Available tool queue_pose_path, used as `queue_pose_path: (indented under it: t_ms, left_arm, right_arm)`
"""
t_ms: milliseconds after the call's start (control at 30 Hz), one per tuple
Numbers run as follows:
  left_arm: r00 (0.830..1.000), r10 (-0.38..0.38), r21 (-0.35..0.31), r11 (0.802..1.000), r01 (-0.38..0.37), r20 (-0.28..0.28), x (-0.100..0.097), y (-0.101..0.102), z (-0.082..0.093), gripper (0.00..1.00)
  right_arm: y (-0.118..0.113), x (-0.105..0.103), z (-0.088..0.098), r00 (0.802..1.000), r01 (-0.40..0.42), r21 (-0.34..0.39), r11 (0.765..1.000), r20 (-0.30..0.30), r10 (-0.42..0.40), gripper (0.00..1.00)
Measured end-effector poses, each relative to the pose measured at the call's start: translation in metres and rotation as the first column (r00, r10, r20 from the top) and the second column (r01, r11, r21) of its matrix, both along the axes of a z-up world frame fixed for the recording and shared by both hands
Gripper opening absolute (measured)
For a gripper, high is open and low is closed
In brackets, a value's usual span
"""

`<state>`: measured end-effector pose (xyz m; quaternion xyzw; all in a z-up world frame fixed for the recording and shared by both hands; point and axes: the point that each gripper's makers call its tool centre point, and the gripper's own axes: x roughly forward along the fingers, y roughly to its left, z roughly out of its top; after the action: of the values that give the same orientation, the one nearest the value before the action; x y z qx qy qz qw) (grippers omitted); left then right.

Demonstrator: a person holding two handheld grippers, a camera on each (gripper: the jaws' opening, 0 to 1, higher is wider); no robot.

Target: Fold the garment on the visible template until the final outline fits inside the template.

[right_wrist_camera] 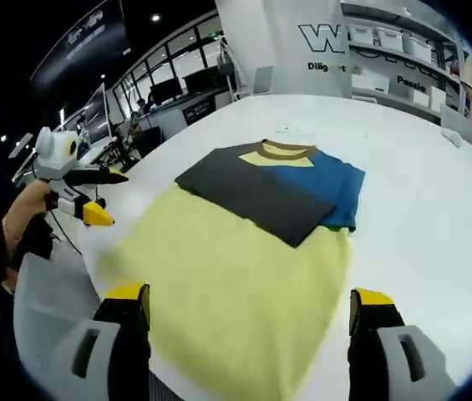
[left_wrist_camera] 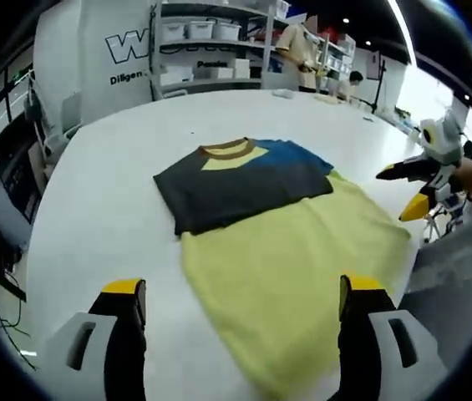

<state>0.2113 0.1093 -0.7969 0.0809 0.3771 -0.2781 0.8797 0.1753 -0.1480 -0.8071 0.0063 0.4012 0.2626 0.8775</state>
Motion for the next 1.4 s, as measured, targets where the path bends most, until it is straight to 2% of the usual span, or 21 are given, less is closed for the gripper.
queue_pose_path:
  t_ms: [33, 100, 133, 200, 267, 333, 467, 500, 633, 767, 833, 967, 1133, 1167, 1267, 1400]
  left_arm:
    - [1.000, -0.002, 0.010, 1.000, 0.002, -0.020, -0.007, 0.002, -0.004, 0.95]
    - [1.000, -0.003, 0.013, 1.000, 0.003, -0.024, -0.011, 0.003, -0.010, 0.93]
    - [0.998, 0.033, 0.014, 0.999, -0.032, -0.052, -0.018, 0.007, -0.017, 0.92]
    - [0.998, 0.020, 0.001, 1.000, -0.020, -0.067, -0.025, 0.003, -0.021, 0.90]
    - [0.994, 0.018, -0.005, 1.000, -0.019, -0.105, -0.037, 0.002, -0.027, 0.86]
    - [0.990, 0.047, 0.005, 0.999, -0.047, -0.131, -0.044, 0.006, -0.031, 0.82]
    - [0.987, 0.072, 0.000, 0.997, -0.073, -0.146, -0.050, 0.009, -0.034, 0.76]
    - [0.985, 0.068, 0.000, 0.998, -0.069, -0.157, -0.057, 0.009, -0.038, 0.74]
    - [0.978, 0.083, -0.005, 0.996, -0.086, -0.193, -0.071, 0.010, -0.044, 0.66]
    - [0.968, 0.083, -0.014, 0.996, -0.089, -0.236, -0.081, 0.009, -0.050, 0.63]
    - [0.965, 0.096, -0.007, 0.995, -0.101, -0.245, -0.082, 0.010, -0.053, 0.57]
    - [0.964, 0.098, 0.002, 0.995, -0.101, -0.246, -0.083, 0.011, -0.054, 0.54]
    - [0.952, 0.124, 0.074, 0.992, -0.107, -0.281, -0.091, 0.016, -0.067, 0.44]
    - [0.954, 0.136, 0.090, 0.989, -0.115, -0.266, -0.089, 0.019, -0.066, 0.43]
    - [0.955, 0.131, 0.101, 0.989, -0.107, -0.267, -0.090, 0.019, -0.066, 0.40]
    - [0.957, 0.123, 0.128, 0.988, -0.092, -0.264, -0.092, 0.021, -0.066, 0.35]
  right_arm:
    - [-0.001, -0.001, 0.000, 1.000, 0.001, 0.002, 1.000, 0.000, -0.001, 0.98]
    - [-0.003, -0.009, -0.002, 1.000, -0.008, -0.007, 1.000, -0.010, 0.008, 0.96]
    - [-0.005, -0.013, -0.004, 1.000, -0.015, -0.018, 1.000, -0.017, 0.015, 0.95]
    - [-0.008, -0.019, -0.008, 1.000, -0.017, -0.040, 0.999, -0.021, 0.016, 0.93]
    - [-0.010, -0.025, -0.012, 0.999, -0.021, -0.040, 0.999, -0.033, 0.019, 0.91]
    - [-0.012, -0.035, -0.017, 0.998, -0.022, -0.035, 0.999, -0.056, 0.020, 0.89]
    - [-0.018, -0.048, -0.025, 0.995, -0.043, -0.064, 0.997, -0.089, 0.037, 0.81]
    - [-0.020, -0.052, -0.028, 0.994, -0.051, -0.078, 0.996, -0.098, 0.044, 0.80]
    - [-0.024, -0.059, -0.033, 0.994, -0.043, -0.090, 0.995, -0.109, 0.033, 0.76]
    - [-0.031, -0.066, -0.044, 0.990, -0.032, -0.109, 0.993, -0.143, 0.016, 0.69]
    - [-0.034, -0.068, -0.047, 0.989, -0.041, -0.127, 0.991, -0.149, 0.022, 0.66]
    - [-0.034, -0.072, -0.051, 0.987, -0.059, -0.141, 0.988, -0.158, 0.036, 0.54]
    - [-0.041, -0.079, -0.057, 0.984, -0.020, -0.146, 0.989, -0.180, -0.006, 0.41]
    - [-0.043, -0.079, -0.058, 0.984, -0.016, -0.158, 0.987, -0.178, -0.013, 0.36]
    - [-0.052, -0.082, -0.062, 0.983, -0.029, -0.208, 0.978, -0.184, -0.010, 0.23]
    - [-0.053, -0.083, -0.062, 0.982, 0.001, -0.191, 0.982, -0.187, -0.037, 0.13]
